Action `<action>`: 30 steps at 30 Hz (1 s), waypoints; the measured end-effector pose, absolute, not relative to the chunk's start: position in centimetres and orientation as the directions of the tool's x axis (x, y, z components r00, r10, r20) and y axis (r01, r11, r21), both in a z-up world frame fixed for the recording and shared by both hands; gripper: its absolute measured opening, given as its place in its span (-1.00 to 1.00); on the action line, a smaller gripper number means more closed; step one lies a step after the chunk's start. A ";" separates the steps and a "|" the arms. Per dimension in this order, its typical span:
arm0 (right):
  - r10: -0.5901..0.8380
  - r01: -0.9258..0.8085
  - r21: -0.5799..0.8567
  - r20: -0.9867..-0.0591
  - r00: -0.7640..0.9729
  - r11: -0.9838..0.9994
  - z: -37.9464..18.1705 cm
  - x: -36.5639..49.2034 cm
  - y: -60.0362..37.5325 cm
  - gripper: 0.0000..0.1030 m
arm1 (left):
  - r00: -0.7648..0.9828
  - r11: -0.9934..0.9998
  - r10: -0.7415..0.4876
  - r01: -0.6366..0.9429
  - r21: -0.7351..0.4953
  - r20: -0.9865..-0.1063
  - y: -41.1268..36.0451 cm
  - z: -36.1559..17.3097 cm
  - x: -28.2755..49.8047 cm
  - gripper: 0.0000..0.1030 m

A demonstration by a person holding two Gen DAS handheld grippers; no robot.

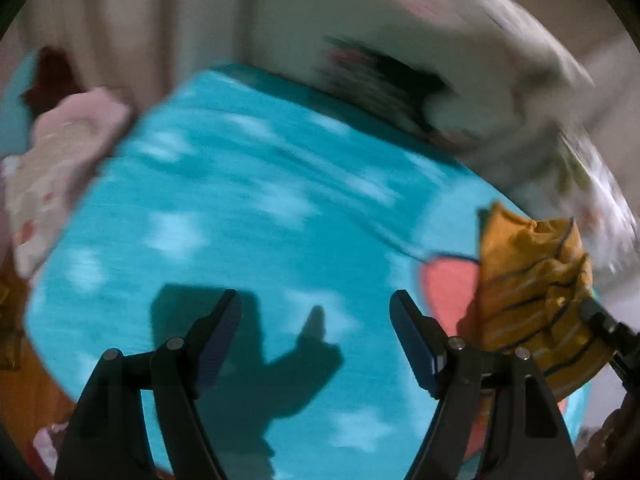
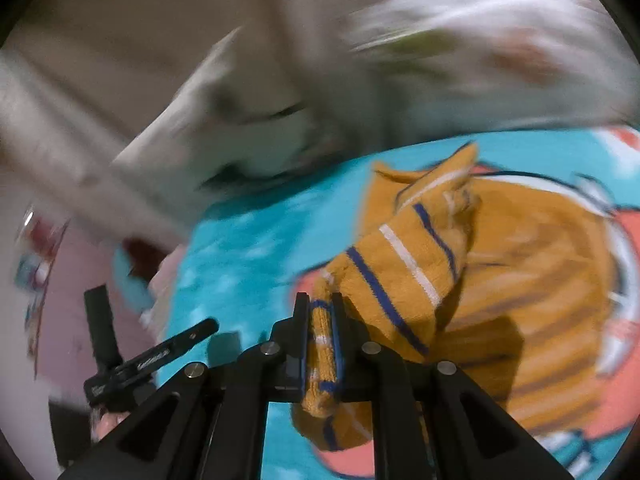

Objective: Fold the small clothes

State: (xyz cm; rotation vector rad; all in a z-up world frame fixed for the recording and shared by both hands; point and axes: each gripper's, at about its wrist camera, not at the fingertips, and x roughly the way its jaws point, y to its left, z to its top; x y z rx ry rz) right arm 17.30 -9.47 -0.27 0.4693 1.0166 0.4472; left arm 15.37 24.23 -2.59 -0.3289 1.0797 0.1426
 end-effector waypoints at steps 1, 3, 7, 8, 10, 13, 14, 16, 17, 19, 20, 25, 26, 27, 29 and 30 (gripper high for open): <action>0.571 -0.180 0.552 -0.703 0.424 0.814 -0.6 18.0 -6.4 -0.81 | 0.471 0.936 -0.027 -0.298 -0.188 -0.882 25.8 -2.4 15.0 0.46; 0.588 -0.242 0.536 -0.723 0.363 0.809 -1.9 18.8 -1.3 -0.81 | 0.472 0.919 0.008 -0.352 -0.180 -0.882 29.6 -2.1 14.2 0.46; 0.519 -0.335 0.432 -0.822 0.235 0.837 -7.4 19.9 8.4 -0.80 | 0.454 0.907 0.051 -0.394 -0.149 -0.889 33.7 -2.7 13.2 0.46; 0.488 -0.339 0.408 -0.850 0.197 0.848 -9.3 20.2 10.0 -0.77 | 0.449 0.908 0.056 -0.394 -0.141 -0.892 34.1 -3.0 13.2 0.46; 0.446 -0.301 0.389 -0.883 0.146 0.870 -12.3 20.8 10.9 -0.71 | 0.438 0.915 0.060 -0.384 -0.126 -0.897 34.7 -3.6 13.3 0.46; 0.531 -0.236 0.491 -0.833 0.154 0.839 -11.6 20.7 8.9 -0.71 | 0.431 0.931 0.066 -0.351 -0.100 -0.900 34.3 -4.2 13.8 0.46; 0.556 -0.219 0.520 -0.815 0.160 0.826 -10.7 20.6 8.0 -0.71 | 0.427 0.937 0.062 -0.335 -0.095 -0.902 33.8 -4.5 14.3 0.46; 0.597 -0.198 0.564 -0.774 0.211 0.802 -8.1 19.9 5.3 -0.68 | 0.430 0.948 0.044 -0.302 -0.097 -0.902 32.9 -4.6 14.8 0.46; 0.601 -0.188 0.571 -0.761 0.245 0.799 -7.0 19.5 4.0 -0.59 | 0.432 0.953 0.038 -0.286 -0.097 -0.901 32.4 -4.6 15.2 0.46; 0.576 -0.155 0.558 -0.754 0.317 0.816 -5.1 19.2 1.3 -0.43 | 0.437 0.968 0.029 -0.238 -0.084 -0.899 30.8 -4.6 16.0 0.46; 0.539 -0.129 0.531 -0.767 0.348 0.838 -4.7 19.3 -0.1 -0.42 | 0.437 0.973 0.029 -0.219 -0.075 -0.899 30.2 -4.6 16.3 0.46; 0.352 -0.010 0.376 -0.857 0.378 0.926 -6.2 22.4 -2.8 -0.42 | 0.437 0.991 0.070 -0.133 0.013 -0.897 27.1 -4.3 16.9 0.46; 0.330 -0.004 0.354 -0.868 0.370 0.935 -6.9 23.3 -2.6 -0.42 | 0.439 0.992 0.083 -0.123 0.032 -0.895 26.7 -4.2 16.8 0.46; 0.313 -0.004 0.333 -0.882 0.351 0.943 -7.9 24.2 -2.0 -0.42 | 0.440 0.992 0.092 -0.115 0.046 -0.893 26.5 -4.1 16.7 0.46; 0.307 0.005 0.323 -0.902 0.303 0.946 -10.0 25.6 -0.9 -0.42 | 0.438 0.993 0.107 -0.099 0.070 -0.893 26.0 -4.0 16.3 0.46; 0.297 0.001 0.310 -0.912 0.282 0.951 -10.9 26.3 -0.1 -0.42 | 0.437 0.992 0.113 -0.095 0.080 -0.892 25.8 -3.9 16.1 0.46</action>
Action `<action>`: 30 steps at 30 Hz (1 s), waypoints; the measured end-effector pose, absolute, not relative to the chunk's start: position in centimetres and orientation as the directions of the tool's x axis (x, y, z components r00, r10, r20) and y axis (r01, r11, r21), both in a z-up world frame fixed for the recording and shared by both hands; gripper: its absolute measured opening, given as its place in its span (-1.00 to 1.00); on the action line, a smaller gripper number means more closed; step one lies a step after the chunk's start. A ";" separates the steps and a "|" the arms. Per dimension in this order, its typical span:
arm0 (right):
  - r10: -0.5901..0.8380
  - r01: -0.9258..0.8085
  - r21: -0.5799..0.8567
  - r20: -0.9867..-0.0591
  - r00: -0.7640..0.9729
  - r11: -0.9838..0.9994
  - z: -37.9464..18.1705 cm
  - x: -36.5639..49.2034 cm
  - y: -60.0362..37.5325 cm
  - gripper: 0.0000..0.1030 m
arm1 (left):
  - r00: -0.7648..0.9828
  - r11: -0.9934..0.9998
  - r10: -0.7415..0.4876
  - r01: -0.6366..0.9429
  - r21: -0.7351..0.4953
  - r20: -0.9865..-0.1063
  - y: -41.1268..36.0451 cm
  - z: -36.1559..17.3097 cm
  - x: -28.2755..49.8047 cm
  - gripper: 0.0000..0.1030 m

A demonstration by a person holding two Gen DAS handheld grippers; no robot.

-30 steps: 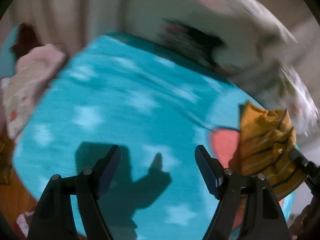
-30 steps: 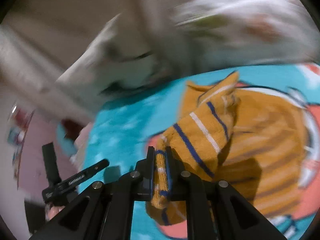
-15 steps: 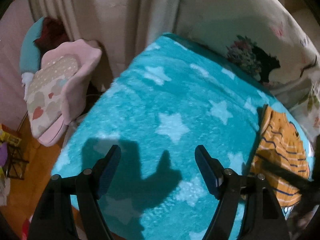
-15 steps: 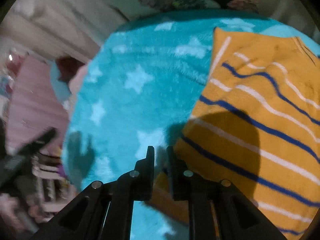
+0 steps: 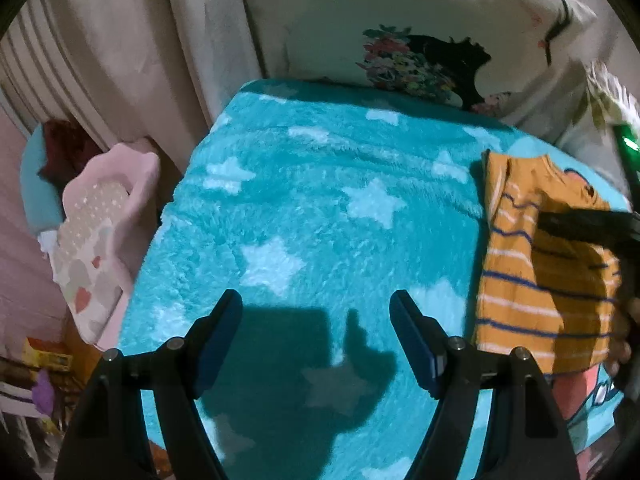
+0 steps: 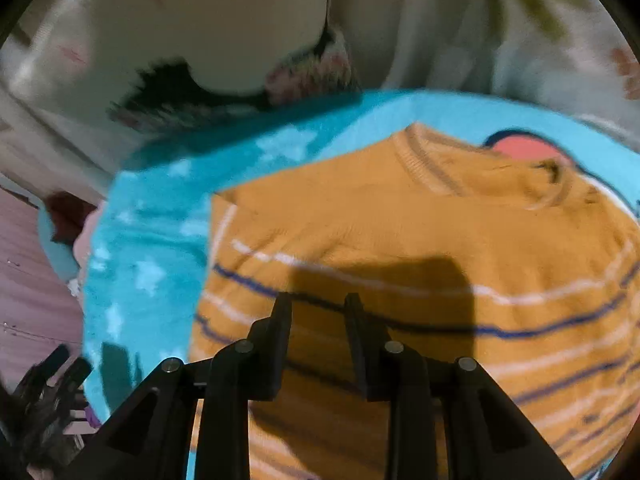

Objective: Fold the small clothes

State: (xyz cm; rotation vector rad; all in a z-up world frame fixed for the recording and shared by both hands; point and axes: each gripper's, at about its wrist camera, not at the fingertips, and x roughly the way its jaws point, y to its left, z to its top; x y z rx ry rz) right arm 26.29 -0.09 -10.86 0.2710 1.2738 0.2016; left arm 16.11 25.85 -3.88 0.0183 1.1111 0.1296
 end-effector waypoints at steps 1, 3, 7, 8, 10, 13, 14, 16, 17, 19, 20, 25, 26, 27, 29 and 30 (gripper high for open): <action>0.277 -0.009 0.286 -0.919 0.281 0.958 -11.3 26.8 0.4 -0.41 | 0.436 0.992 0.118 -0.090 0.087 -0.892 25.8 -3.8 15.9 0.46; 0.221 -0.060 0.213 -0.922 0.318 0.975 -11.2 27.7 1.9 -0.38 | 0.437 0.991 0.128 -0.085 0.101 -0.890 25.7 -3.6 15.5 0.46; 0.192 -0.082 0.175 -0.932 0.307 0.981 -10.5 28.5 2.7 -0.38 | 0.435 0.991 0.133 -0.081 0.108 -0.891 25.5 -3.4 15.1 0.46; 0.219 -0.077 0.205 -0.923 0.315 0.976 -10.1 28.2 2.0 -0.38 | 0.434 0.991 0.131 -0.082 0.106 -0.891 25.5 -3.5 15.1 0.46; 0.260 -0.064 0.254 -0.907 0.332 0.965 -8.9 27.1 0.8 -0.38 | 0.435 0.993 0.119 -0.070 0.098 -0.893 25.2 -3.4 15.0 0.46; 0.296 -0.042 0.303 -0.881 0.368 0.952 -6.6 23.9 -2.2 -0.36 | 0.440 0.995 0.098 -0.041 0.089 -0.893 24.6 -3.4 15.2 0.46; 0.293 -0.032 0.304 -0.880 0.374 0.952 -6.0 22.8 -3.0 -0.34 | 0.441 0.996 0.091 -0.031 0.087 -0.893 24.4 -3.4 15.3 0.46; 0.275 0.007 0.301 -0.881 0.385 0.954 -5.7 20.5 -5.5 -0.33 | 0.441 0.997 0.070 -0.004 0.076 -0.895 23.8 -3.5 15.7 0.46; 0.256 0.030 0.289 -0.885 0.388 0.957 -5.9 19.8 -6.5 -0.32 | 0.440 0.997 0.061 0.010 0.073 -0.896 23.4 -3.7 15.9 0.46; 0.198 0.082 0.247 -0.902 0.383 0.966 -6.6 18.2 -8.6 -0.30 | 0.434 0.997 0.037 0.042 0.061 -0.900 22.5 -4.0 16.2 0.46; 0.174 0.121 0.232 -0.913 0.368 0.965 -7.6 17.1 -9.9 -0.29 | 0.431 0.997 0.028 0.053 0.056 -0.902 22.2 -4.1 16.4 0.46; 0.182 0.271 0.271 -0.932 0.314 0.924 -11.1 13.3 -15.6 -0.31 | 0.378 0.993 -0.052 0.119 -0.007 -0.924 19.9 -5.8 17.3 0.46; 0.195 0.280 0.292 -0.924 0.329 0.914 -10.6 12.7 -16.3 -0.31 | 0.369 0.992 -0.063 0.125 -0.018 -0.927 19.5 -6.1 17.4 0.46; 0.182 0.291 0.287 -0.923 0.339 0.913 -10.2 12.2 -16.9 -0.31 | 0.359 0.991 -0.073 0.129 -0.028 -0.930 19.1 -6.4 17.5 0.46; 0.148 0.321 0.280 -0.913 0.380 0.905 -8.9 11.3 -18.9 -0.29 | 0.345 0.989 -0.088 0.139 -0.042 -0.934 18.0 -6.9 17.7 0.46; 0.150 0.339 0.298 -0.905 0.398 0.892 -8.5 10.9 -20.1 -0.28 | 0.340 0.989 -0.091 0.144 -0.044 -0.936 17.5 -7.1 17.7 0.46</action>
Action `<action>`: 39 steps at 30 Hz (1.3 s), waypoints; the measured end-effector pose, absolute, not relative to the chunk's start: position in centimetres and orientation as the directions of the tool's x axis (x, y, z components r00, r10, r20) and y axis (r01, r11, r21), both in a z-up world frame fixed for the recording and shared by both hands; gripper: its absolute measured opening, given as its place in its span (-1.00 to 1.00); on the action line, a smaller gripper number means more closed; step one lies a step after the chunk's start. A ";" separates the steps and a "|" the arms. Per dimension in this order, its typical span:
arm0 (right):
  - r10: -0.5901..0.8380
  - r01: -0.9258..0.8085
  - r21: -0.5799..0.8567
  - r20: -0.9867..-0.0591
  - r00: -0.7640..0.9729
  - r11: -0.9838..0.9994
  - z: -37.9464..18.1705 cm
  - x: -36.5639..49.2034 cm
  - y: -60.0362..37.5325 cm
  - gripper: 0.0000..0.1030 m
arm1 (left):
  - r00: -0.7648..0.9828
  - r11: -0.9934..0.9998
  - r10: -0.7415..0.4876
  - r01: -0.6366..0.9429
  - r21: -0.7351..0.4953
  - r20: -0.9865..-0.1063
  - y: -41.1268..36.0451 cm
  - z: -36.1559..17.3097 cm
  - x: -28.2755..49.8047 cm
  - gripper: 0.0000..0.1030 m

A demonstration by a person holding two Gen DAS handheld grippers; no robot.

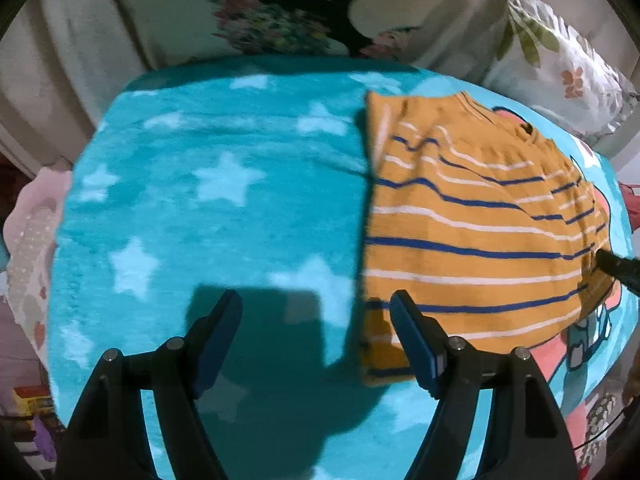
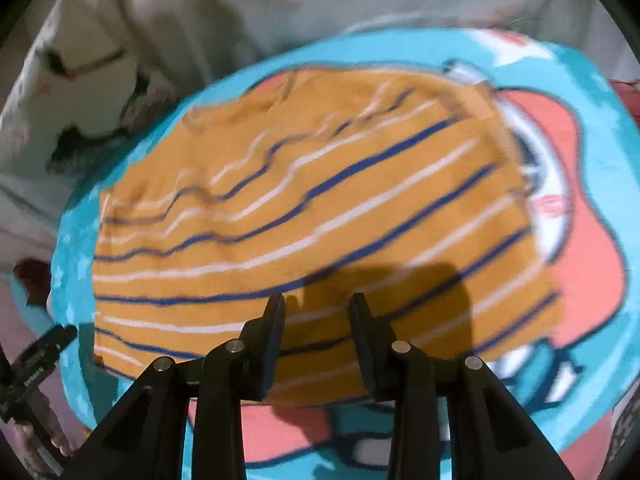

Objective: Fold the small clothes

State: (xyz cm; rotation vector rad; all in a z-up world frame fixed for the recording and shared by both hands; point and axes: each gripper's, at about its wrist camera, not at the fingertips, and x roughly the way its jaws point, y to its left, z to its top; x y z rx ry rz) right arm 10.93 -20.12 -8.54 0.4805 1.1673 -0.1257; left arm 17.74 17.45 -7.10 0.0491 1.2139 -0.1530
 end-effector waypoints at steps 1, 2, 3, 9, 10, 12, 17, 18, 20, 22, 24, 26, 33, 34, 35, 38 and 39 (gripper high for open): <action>0.155 0.360 0.315 -0.899 0.409 0.878 -8.3 10.7 -21.5 -0.28 | 0.337 0.988 -0.086 0.149 -0.036 -0.937 16.7 -7.4 17.7 0.46; 0.153 0.376 0.321 -0.898 0.414 0.869 -8.2 10.6 -22.9 -0.26 | 0.334 0.989 -0.071 0.149 -0.022 -0.940 16.2 -7.6 17.7 0.46; 0.144 0.386 0.318 -0.898 0.417 0.866 -8.2 10.6 -23.9 -0.26 | 0.330 0.989 -0.056 0.147 -0.007 -0.942 15.6 -7.7 17.7 0.46; 0.101 0.390 0.259 -0.919 0.382 0.883 -9.5 11.3 -27.7 -0.26 | 0.346 0.992 -0.037 0.128 0.008 -0.937 11.9 -6.7 16.8 0.46; 0.097 0.379 0.246 -0.923 0.371 0.892 -9.9 11.3 -27.6 -0.26 | 0.349 0.992 -0.035 0.127 0.011 -0.936 11.3 -6.6 16.6 0.46; 0.112 0.343 0.241 -0.928 0.355 0.908 -10.5 11.7 -27.7 -0.26 | 0.355 0.992 -0.032 0.125 0.013 -0.934 10.1 -6.3 16.3 0.46; 0.156 0.269 0.254 -0.928 0.337 0.929 -10.7 12.0 -28.2 -0.26 | 0.391 0.992 -0.019 0.122 0.032 -0.920 6.7 -5.2 15.4 0.46; 0.167 0.258 0.261 -0.927 0.335 0.930 -10.6 12.1 -28.4 -0.26 | 0.394 0.992 -0.018 0.123 0.033 -0.919 6.2 -5.1 15.2 0.46; 0.178 0.253 0.272 -0.923 0.341 0.928 -10.1 12.2 -28.7 -0.26 | 0.396 0.992 -0.014 0.123 0.037 -0.918 5.1 -4.8 14.8 0.46; 0.189 0.247 0.299 -0.903 0.387 0.922 -8.5 11.8 -29.2 -0.25 | 0.396 0.991 -0.013 0.126 0.040 -0.918 4.1 -4.6 14.5 0.46; 0.182 0.226 0.304 -0.880 0.438 0.925 -6.8 11.9 -29.5 -0.25 | 0.395 0.991 -0.011 0.125 0.042 -0.919 3.5 -4.6 14.4 0.46; 0.179 0.202 0.300 -0.868 0.464 0.932 -5.9 12.6 -29.5 -0.25 | 0.393 0.992 -0.011 0.123 0.041 -0.919 2.8 -4.6 14.2 0.46; 0.179 0.132 0.247 -0.903 0.391 0.960 -9.1 17.1 -27.1 -0.25 | 0.383 0.992 0.007 0.112 0.054 -0.924 1.4 -4.9 13.9 0.46; 0.178 0.124 0.239 -0.912 0.370 0.963 -10.0 17.7 -26.8 -0.25 | 0.382 0.992 0.009 0.109 0.055 -0.924 1.3 -5.0 14.0 0.46; 0.178 0.117 0.232 -0.918 0.355 0.966 -10.8 18.1 -26.5 -0.25 | 0.380 0.992 0.012 0.108 0.058 -0.925 1.2 -5.1 14.0 0.46; 0.163 0.091 0.206 -0.922 0.350 0.974 -11.1 18.7 -26.0 -0.24 | 0.375 0.993 0.020 0.104 0.063 -0.927 1.0 -5.3 14.1 0.46; 0.164 0.088 0.206 -0.925 0.343 0.975 -11.0 18.8 -25.9 -0.23 | 0.374 0.993 0.022 0.103 0.064 -0.927 0.9 -5.4 14.1 0.46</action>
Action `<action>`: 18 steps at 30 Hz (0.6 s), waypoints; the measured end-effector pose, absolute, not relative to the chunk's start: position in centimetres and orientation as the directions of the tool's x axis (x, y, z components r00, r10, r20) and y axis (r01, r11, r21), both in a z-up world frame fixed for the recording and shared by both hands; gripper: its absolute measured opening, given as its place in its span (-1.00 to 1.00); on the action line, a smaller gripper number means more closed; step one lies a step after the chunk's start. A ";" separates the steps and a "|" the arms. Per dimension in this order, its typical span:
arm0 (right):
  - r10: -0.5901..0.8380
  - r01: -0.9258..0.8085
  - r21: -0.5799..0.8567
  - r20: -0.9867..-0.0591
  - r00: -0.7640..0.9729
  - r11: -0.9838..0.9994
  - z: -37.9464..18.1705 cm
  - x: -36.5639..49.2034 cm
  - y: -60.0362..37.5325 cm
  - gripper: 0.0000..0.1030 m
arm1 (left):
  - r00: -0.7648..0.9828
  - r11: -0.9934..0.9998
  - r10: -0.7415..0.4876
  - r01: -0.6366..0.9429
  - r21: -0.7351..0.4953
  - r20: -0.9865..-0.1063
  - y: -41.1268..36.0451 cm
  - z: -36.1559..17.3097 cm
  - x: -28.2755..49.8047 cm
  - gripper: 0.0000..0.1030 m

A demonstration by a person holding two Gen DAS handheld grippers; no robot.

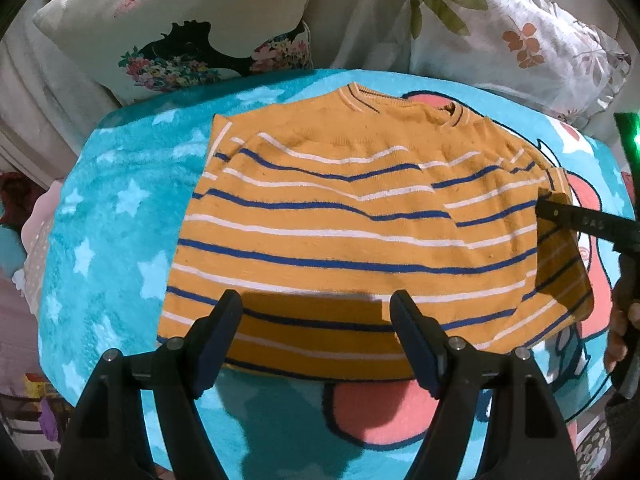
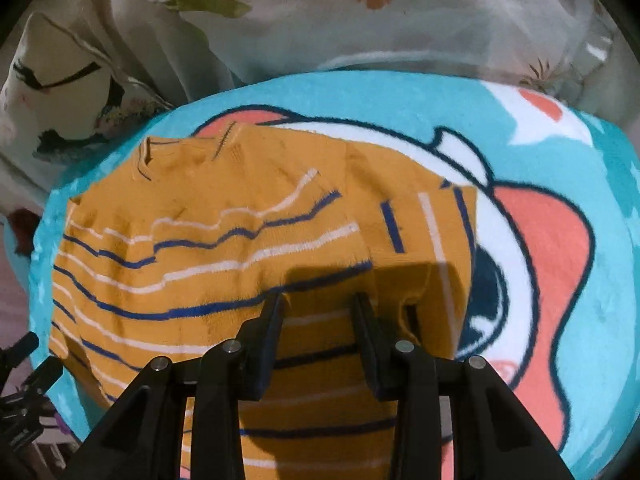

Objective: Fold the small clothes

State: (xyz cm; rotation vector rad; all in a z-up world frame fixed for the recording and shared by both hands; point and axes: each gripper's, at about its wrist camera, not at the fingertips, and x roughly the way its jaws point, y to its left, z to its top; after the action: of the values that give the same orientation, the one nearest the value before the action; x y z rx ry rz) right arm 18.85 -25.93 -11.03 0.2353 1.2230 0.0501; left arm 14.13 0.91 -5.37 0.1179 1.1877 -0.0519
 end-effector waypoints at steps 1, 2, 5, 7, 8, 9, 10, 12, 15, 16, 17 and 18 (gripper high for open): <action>0.176 0.086 0.218 -0.922 0.345 0.972 -10.7 18.9 -26.0 -0.23 | 0.371 0.993 0.024 0.100 0.066 -0.928 0.9 -5.5 14.2 0.46; 0.186 0.088 0.230 -0.917 0.353 0.969 -10.3 18.9 -26.3 -0.23 | 0.370 0.993 0.025 0.098 0.066 -0.929 0.9 -5.5 14.2 0.46; 0.204 0.099 0.261 -0.897 0.393 0.960 -8.8 19.0 -26.9 -0.23 | 0.367 0.993 0.032 0.092 0.070 -0.930 0.8 -5.6 14.4 0.46; 0.190 0.096 0.248 -0.894 0.405 0.964 -8.4 19.7 -26.8 -0.19 | 0.363 0.994 0.036 0.086 0.072 -0.931 0.8 -5.8 14.5 0.46; 0.180 0.096 0.237 -0.899 0.399 0.967 -8.6 20.3 -26.7 -0.14 | 0.361 0.994 0.037 0.084 0.072 -0.932 0.8 -5.8 14.6 0.46; 0.168 0.102 0.224 -0.906 0.388 0.969 -9.0 20.8 -26.6 -0.13 | 0.360 0.994 0.039 0.082 0.073 -0.932 0.8 -5.9 14.6 0.46; 0.162 0.105 0.215 -0.912 0.377 0.971 -9.4 21.2 -26.5 -0.13 | 0.358 0.994 0.042 0.080 0.076 -0.933 0.8 -6.0 14.6 0.46; 0.152 0.097 0.196 -0.925 0.347 0.976 -10.9 22.4 -26.2 -0.04 | 0.354 0.994 0.046 0.076 0.078 -0.934 0.8 -6.1 14.7 0.46; 0.125 0.092 0.162 -0.939 0.320 0.983 -11.7 23.2 -26.0 0.15 | 0.348 0.995 0.049 0.066 0.077 -0.936 1.1 -6.5 14.8 0.46; 0.130 0.099 0.170 -0.938 0.320 0.980 -11.4 23.3 -26.1 0.15 | 0.348 0.996 0.047 0.060 0.072 -0.936 1.4 -6.7 15.0 0.46; 0.142 0.106 0.188 -0.931 0.337 0.976 -10.8 23.2 -26.2 0.16 | 0.348 0.996 0.044 0.056 0.067 -0.936 1.7 -6.8 15.3 0.46; 0.150 0.107 0.199 -0.923 0.355 0.974 -10.2 23.1 -26.3 0.16 | 0.353 0.997 0.041 0.051 0.063 -0.935 2.0 -7.0 15.9 0.46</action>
State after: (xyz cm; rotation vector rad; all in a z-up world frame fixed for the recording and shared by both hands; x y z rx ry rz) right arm 23.11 -26.28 -10.25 0.2412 1.2114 0.0279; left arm 15.87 2.02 -6.99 0.0866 1.2109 -0.0063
